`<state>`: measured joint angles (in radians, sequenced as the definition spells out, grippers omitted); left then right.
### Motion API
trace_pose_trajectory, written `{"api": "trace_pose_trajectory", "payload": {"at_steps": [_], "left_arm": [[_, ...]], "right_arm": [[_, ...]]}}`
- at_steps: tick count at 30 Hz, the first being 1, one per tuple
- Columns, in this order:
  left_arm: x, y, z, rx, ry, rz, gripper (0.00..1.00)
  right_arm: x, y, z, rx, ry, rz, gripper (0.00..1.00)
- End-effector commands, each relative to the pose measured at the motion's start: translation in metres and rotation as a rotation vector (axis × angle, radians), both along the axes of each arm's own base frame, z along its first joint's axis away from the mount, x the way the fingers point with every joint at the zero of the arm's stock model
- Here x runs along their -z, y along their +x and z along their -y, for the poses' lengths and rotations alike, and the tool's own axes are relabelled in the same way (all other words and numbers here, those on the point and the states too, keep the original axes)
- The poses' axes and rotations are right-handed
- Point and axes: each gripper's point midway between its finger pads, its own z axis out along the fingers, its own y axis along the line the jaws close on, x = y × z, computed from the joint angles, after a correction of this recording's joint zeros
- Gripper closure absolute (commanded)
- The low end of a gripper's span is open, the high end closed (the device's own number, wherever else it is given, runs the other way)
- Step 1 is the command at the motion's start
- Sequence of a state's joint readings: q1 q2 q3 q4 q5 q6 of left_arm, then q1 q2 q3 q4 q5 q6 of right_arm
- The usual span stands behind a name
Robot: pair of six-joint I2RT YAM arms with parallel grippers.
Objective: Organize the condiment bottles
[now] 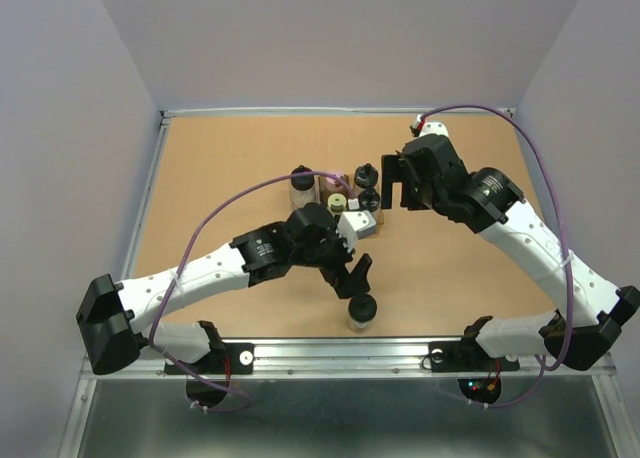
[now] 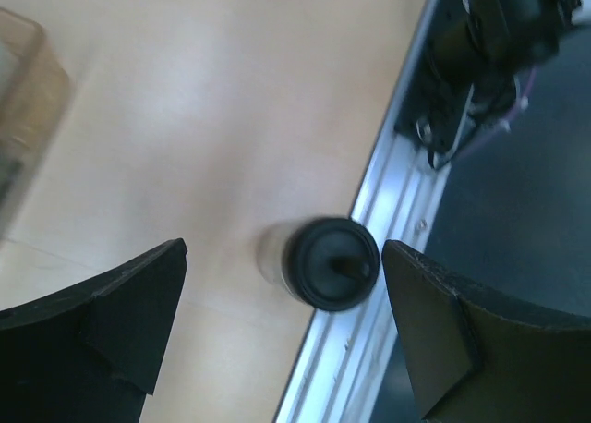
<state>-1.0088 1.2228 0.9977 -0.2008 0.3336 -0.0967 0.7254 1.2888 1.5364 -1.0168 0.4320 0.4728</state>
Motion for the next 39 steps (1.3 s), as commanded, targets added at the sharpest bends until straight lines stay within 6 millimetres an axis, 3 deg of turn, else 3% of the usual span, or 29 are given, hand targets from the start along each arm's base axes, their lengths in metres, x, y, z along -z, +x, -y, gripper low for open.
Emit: {"api": "trace_pose_trajectory", "payload": {"at_steps": [1, 8, 11, 20, 27, 33, 36, 37, 39], "left_arm": [[-0.002, -0.035, 0.0, 0.136, -0.02, -0.011, 0.01], [0.01, -0.041, 0.004, 0.147, 0.057, 0.01, 0.01], [0.017, -0.054, 0.012, 0.197, 0.08, -0.008, 0.01], [0.054, -0.06, 0.022, 0.212, 0.198, -0.015, 0.01], [0.084, -0.052, 0.03, 0.197, 0.275, 0.0, 0.01], [0.095, -0.064, 0.035, 0.247, 0.286, -0.032, 0.01], [0.104, -0.068, 0.032, 0.259, 0.302, -0.05, 0.12], [0.106, -0.068, 0.031, 0.26, 0.309, -0.054, 0.3], [0.108, -0.067, 0.03, 0.249, 0.319, -0.059, 0.57]], "right_arm": [[-0.034, 0.007, 0.007, 0.047, 0.068, 0.103, 0.0], [-0.032, 0.005, 0.008, 0.046, 0.073, 0.091, 0.0], [-0.03, 0.003, 0.009, 0.046, 0.074, 0.089, 0.0], [-0.025, -0.001, 0.011, 0.05, 0.078, 0.077, 0.0], [-0.024, -0.001, 0.011, 0.048, 0.081, 0.073, 0.0], [-0.025, -0.002, 0.013, 0.052, 0.079, 0.079, 0.0], [-0.025, -0.001, 0.014, 0.054, 0.075, 0.08, 0.0], [-0.024, -0.001, 0.013, 0.052, 0.073, 0.078, 0.0], [-0.024, 0.0, 0.015, 0.056, 0.069, 0.079, 0.0]]}}
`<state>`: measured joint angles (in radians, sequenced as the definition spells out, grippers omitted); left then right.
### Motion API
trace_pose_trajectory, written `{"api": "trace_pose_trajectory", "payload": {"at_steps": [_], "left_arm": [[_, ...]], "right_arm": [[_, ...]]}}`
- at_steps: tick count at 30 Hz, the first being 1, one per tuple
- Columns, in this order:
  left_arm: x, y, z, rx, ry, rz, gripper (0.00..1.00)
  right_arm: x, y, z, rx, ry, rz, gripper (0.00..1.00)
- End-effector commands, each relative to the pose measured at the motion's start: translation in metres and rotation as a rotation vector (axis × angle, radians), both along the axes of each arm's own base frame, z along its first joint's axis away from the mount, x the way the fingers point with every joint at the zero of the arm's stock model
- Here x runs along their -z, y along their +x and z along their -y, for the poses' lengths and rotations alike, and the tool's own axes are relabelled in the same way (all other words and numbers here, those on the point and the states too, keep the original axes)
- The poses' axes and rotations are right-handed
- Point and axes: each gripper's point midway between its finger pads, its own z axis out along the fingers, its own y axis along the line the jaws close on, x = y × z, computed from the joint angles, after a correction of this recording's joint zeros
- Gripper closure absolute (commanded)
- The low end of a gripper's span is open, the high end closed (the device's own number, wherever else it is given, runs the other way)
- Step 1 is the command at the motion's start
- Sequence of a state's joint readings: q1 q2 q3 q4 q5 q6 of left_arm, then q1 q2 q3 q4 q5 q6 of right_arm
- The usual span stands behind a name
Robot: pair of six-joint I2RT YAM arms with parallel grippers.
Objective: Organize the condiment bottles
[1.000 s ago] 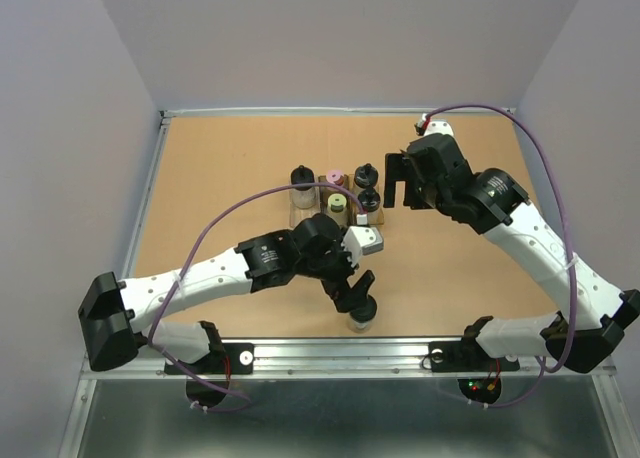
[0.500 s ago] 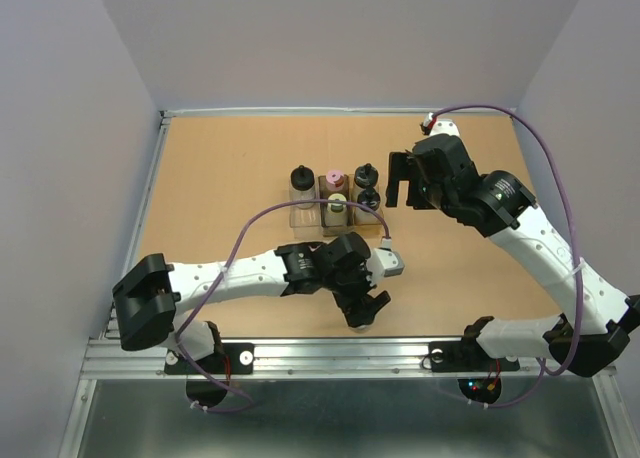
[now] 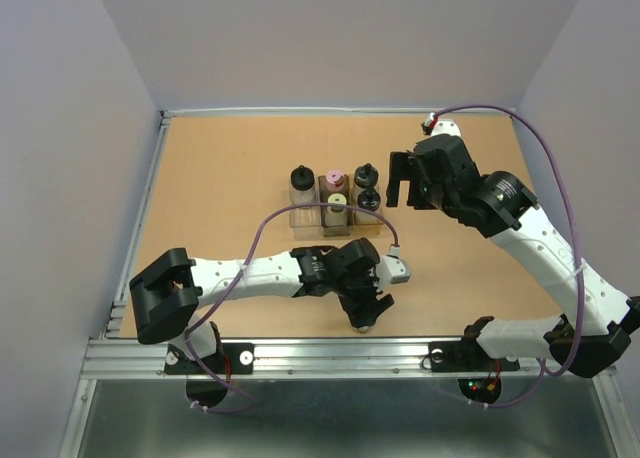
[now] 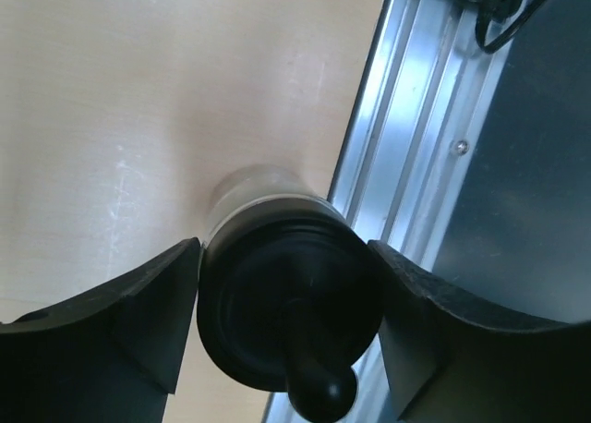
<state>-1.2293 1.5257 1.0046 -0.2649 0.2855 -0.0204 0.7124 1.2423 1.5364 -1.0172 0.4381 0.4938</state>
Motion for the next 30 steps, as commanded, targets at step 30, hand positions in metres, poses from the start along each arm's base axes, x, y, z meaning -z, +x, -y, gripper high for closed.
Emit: {"api": "trace_pose_trajectory", "payload": {"at_steps": [30], "left_arm": [[-0.165, 0.277, -0.133, -1.039, -0.132, 0.348, 1.0]], "right_arm": [[-0.013, 0.005, 0.008, 0.017, 0.02, 0.048, 0.0]]}}
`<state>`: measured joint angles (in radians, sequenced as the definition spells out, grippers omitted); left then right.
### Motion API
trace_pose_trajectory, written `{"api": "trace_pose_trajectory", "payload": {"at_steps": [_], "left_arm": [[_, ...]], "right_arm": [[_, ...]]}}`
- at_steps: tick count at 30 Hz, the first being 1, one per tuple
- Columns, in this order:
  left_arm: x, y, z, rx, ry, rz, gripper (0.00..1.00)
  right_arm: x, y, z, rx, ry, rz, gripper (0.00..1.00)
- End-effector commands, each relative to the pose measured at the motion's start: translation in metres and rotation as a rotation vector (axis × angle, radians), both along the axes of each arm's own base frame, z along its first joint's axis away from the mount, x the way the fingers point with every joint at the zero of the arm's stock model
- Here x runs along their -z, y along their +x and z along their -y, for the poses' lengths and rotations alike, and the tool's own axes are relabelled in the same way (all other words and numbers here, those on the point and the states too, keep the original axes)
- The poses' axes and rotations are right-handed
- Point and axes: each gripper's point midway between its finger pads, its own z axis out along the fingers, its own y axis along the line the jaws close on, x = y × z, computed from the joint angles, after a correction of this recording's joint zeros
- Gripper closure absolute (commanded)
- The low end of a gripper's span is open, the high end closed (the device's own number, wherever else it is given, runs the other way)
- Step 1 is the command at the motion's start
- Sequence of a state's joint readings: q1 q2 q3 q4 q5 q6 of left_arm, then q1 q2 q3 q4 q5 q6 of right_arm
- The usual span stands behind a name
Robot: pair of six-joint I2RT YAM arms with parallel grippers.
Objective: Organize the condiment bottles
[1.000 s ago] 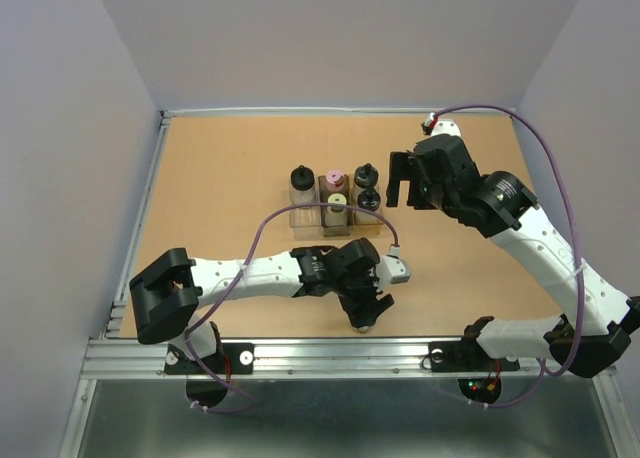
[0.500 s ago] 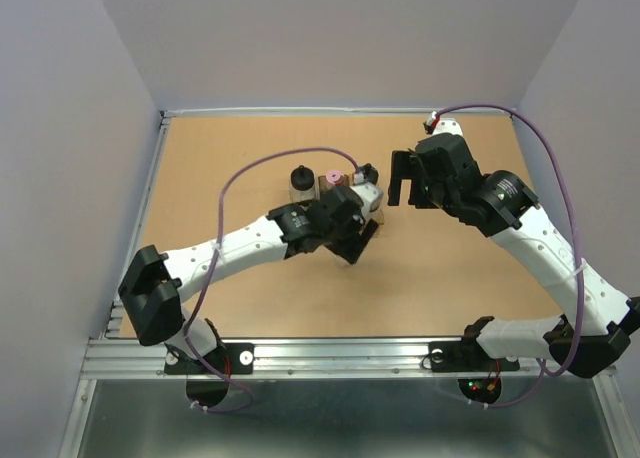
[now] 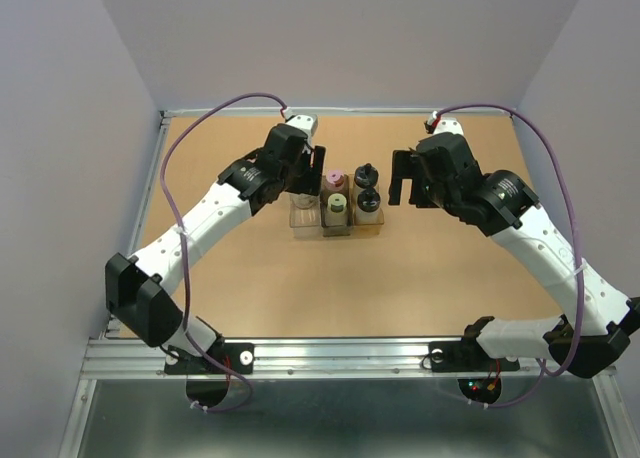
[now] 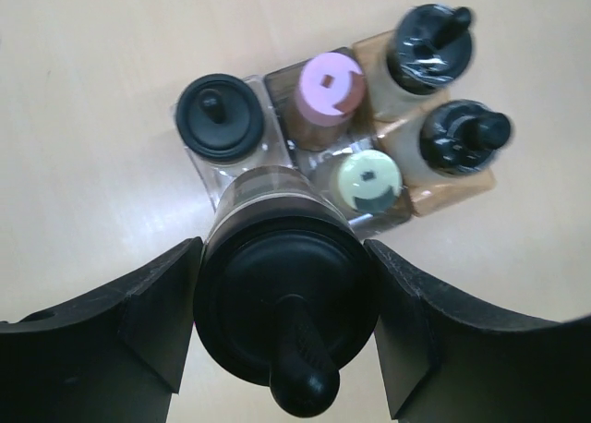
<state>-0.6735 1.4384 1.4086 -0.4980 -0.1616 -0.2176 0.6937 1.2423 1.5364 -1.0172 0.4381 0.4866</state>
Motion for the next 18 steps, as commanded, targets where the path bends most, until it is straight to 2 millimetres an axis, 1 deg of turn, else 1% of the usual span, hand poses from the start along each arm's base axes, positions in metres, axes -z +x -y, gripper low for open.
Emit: {"api": "trace_pose_trajectory", "payload": {"at_steps": [1, 5, 8, 9, 11, 12, 15, 17, 18], "left_arm": [[-0.005, 0.034, -0.011, -0.05, 0.001, 0.052, 1.0], [0.014, 0.051, -0.011, -0.063, 0.004, 0.034, 1.0], [0.028, 0.054, -0.006, -0.054, 0.001, 0.008, 1.0], [0.037, 0.054, -0.005, -0.053, 0.002, -0.004, 1.0], [0.048, 0.054, -0.003, -0.051, 0.0, -0.023, 1.0], [0.057, 0.053, -0.001, -0.05, -0.003, -0.038, 1.0], [0.072, 0.047, 0.002, -0.039, -0.011, -0.083, 1.0], [0.074, 0.043, 0.002, -0.039, -0.021, -0.099, 1.0], [0.068, 0.039, 0.001, -0.04, -0.031, -0.096, 1.0]], "right_arm": [[-0.013, 0.002, 0.002, 0.003, 0.026, 0.047, 0.0], [-0.013, 0.001, 0.004, 0.002, 0.026, 0.048, 0.0], [-0.013, 0.0, 0.004, 0.002, 0.026, 0.048, 0.0], [-0.012, 0.0, 0.004, 0.002, 0.024, 0.045, 0.0], [-0.011, 0.0, 0.004, 0.001, 0.023, 0.042, 0.0], [-0.011, 0.0, 0.004, 0.001, 0.023, 0.042, 0.0], [-0.011, 0.0, 0.004, 0.002, 0.02, 0.04, 0.0], [-0.011, 0.001, 0.004, 0.001, 0.02, 0.042, 0.0], [-0.011, 0.001, 0.005, 0.002, 0.016, 0.042, 0.0]]}}
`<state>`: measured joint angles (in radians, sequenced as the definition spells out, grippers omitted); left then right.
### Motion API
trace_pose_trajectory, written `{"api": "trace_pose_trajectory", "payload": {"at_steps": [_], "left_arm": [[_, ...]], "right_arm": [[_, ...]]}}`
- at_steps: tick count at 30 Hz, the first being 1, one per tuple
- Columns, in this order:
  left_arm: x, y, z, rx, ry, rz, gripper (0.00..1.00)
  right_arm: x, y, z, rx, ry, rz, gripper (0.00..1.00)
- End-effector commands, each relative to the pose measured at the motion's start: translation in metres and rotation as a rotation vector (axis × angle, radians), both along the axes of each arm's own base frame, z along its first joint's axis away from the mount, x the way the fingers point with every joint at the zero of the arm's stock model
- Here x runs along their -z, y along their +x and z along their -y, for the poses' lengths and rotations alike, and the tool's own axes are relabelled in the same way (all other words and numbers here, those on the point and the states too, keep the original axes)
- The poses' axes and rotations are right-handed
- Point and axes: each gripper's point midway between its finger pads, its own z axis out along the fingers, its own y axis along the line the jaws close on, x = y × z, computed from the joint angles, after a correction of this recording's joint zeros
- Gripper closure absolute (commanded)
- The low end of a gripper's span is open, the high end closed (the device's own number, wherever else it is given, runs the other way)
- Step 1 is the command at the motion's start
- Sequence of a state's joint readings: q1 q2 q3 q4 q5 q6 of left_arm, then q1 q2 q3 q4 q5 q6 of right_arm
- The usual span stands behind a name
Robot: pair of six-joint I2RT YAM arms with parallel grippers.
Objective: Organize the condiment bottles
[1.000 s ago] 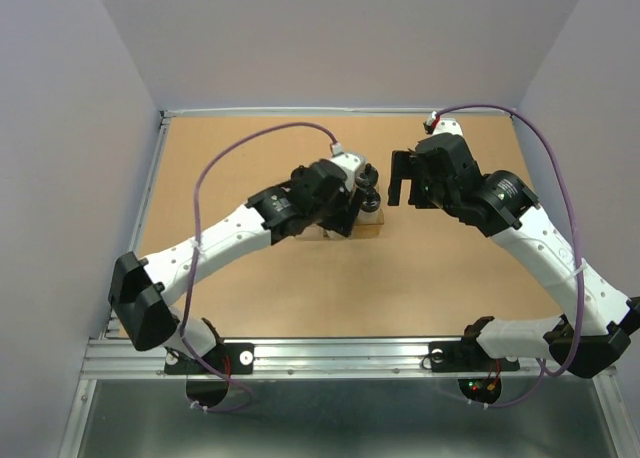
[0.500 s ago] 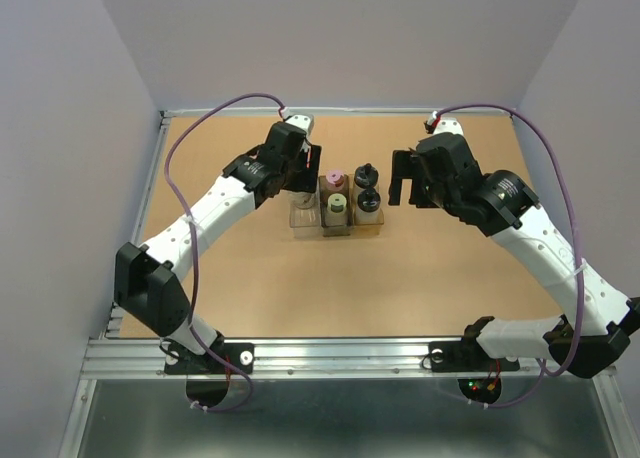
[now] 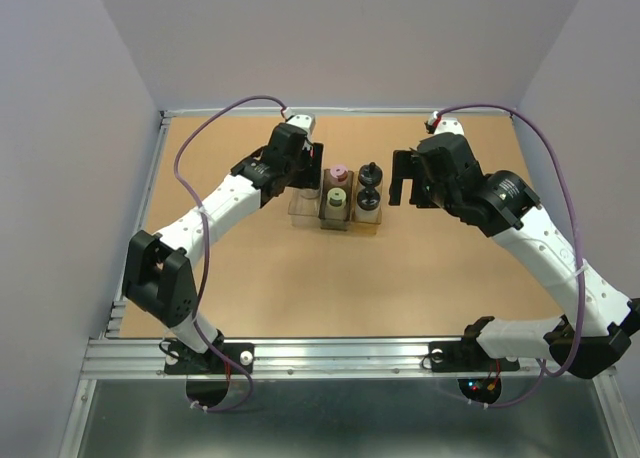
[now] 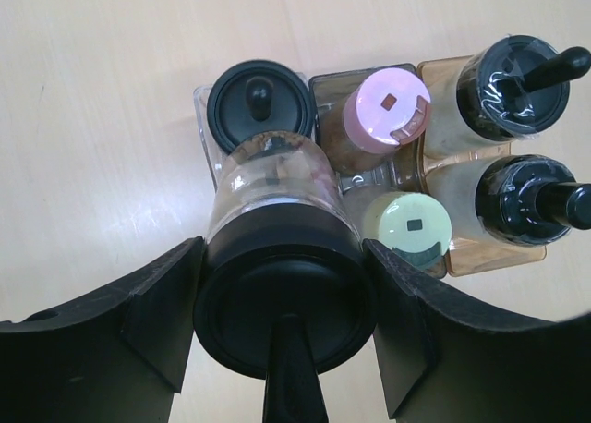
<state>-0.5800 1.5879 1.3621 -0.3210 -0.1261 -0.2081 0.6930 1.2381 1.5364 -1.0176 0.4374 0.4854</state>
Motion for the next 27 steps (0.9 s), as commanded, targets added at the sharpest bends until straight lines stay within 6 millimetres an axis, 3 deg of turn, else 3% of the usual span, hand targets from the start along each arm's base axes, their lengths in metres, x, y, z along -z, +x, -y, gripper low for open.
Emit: {"api": "trace_pose_trajectory", "payload": {"at_steps": [1, 6, 9, 19, 24, 27], "left_arm": [[0.012, -0.015, 0.005, 0.012, -0.048, -0.064, 1.0], [-0.027, -0.021, -0.013, -0.038, -0.063, 0.031, 1.0], [-0.04, -0.02, -0.016, -0.038, -0.051, 0.06, 1.0], [-0.011, -0.024, 0.0, 0.051, -0.019, -0.055, 1.0], [-0.012, -0.031, -0.01, 0.044, 0.01, -0.06, 1.0], [-0.002, -0.026, -0.011, 0.046, 0.056, -0.077, 1.0]], "right_arm": [[-0.009, 0.001, 0.004, 0.002, 0.014, 0.037, 0.0], [-0.006, 0.003, 0.002, 0.0, 0.01, 0.028, 0.0], [-0.005, 0.005, 0.0, -0.005, 0.005, 0.022, 0.0], [-0.002, 0.006, -0.001, -0.012, 0.002, 0.016, 0.0], [0.0, 0.004, 0.002, -0.006, 0.003, 0.014, 0.0], [0.003, 0.004, 0.0, -0.007, 0.002, 0.006, 0.0]]}}
